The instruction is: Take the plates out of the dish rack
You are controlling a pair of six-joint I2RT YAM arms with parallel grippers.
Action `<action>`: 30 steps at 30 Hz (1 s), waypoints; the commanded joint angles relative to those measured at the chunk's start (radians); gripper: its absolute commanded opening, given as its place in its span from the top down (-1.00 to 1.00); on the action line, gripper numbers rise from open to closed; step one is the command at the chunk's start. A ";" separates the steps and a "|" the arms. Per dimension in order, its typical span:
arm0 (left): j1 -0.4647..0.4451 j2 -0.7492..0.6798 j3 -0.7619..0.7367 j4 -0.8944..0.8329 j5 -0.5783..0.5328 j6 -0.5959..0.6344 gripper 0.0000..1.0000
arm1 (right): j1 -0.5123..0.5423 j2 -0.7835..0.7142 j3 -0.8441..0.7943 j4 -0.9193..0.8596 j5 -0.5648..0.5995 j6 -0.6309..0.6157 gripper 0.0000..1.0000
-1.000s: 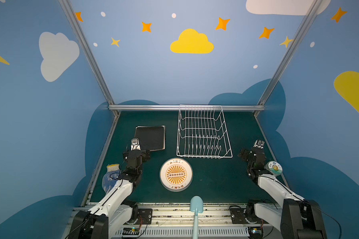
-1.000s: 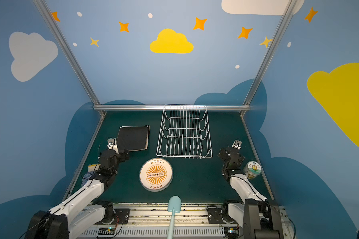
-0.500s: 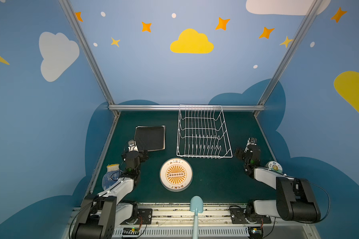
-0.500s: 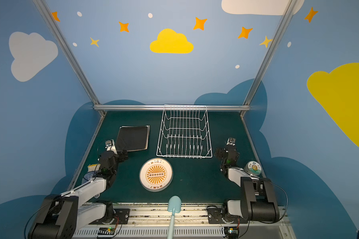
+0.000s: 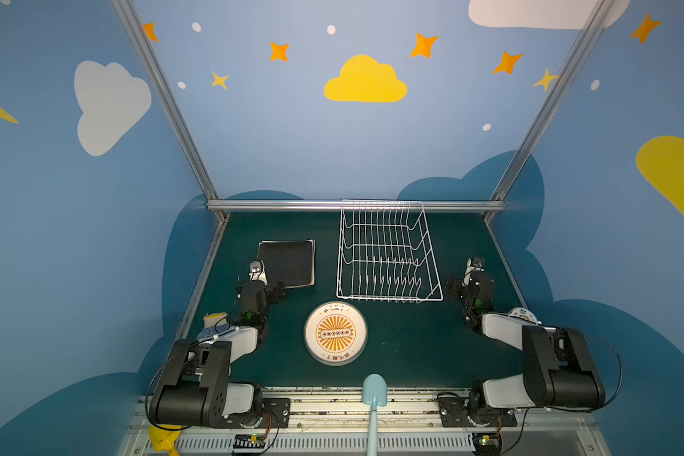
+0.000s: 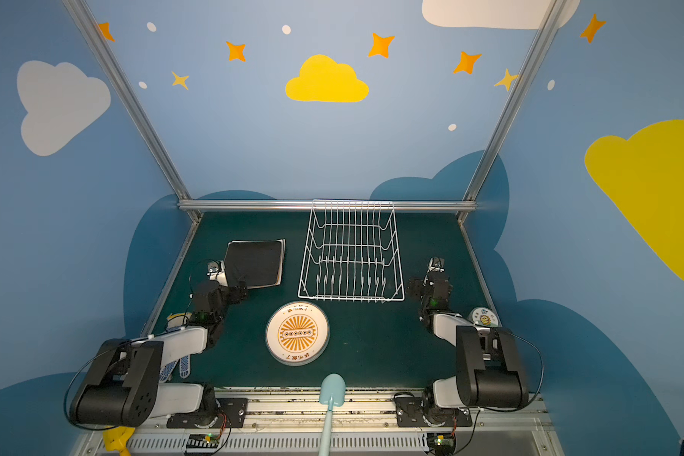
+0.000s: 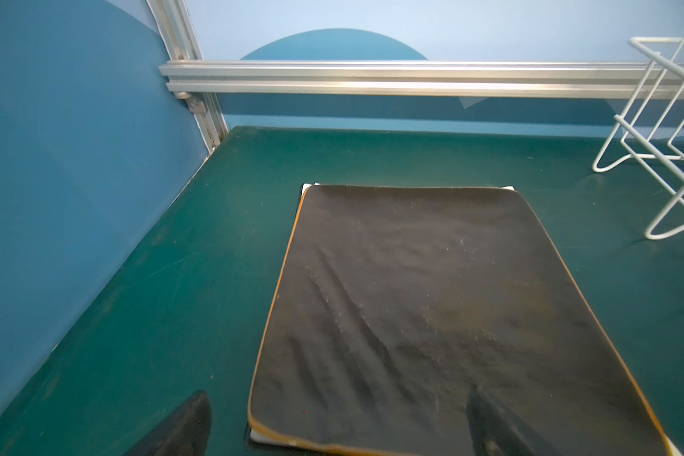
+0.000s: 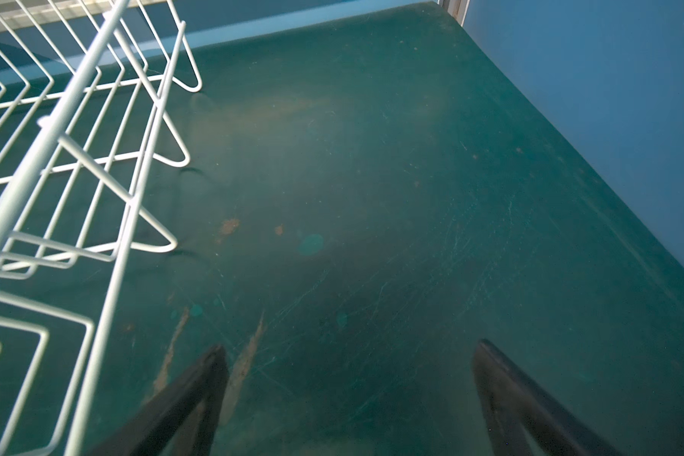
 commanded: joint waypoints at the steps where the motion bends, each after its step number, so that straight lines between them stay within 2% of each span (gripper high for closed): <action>1: 0.016 0.062 0.012 0.094 0.047 0.021 -0.99 | 0.005 0.008 0.026 -0.021 0.012 0.003 -0.92; 6: 0.020 0.187 0.034 0.182 0.030 0.006 -0.99 | 0.008 0.010 0.028 -0.020 0.012 0.001 -0.92; 10: 0.022 0.163 0.063 0.086 0.045 0.018 -0.99 | 0.011 0.011 0.029 -0.024 0.016 0.001 -0.92; 30: 0.021 0.167 0.062 0.091 0.044 0.016 -0.99 | 0.010 0.015 0.035 -0.029 0.020 -0.001 -0.92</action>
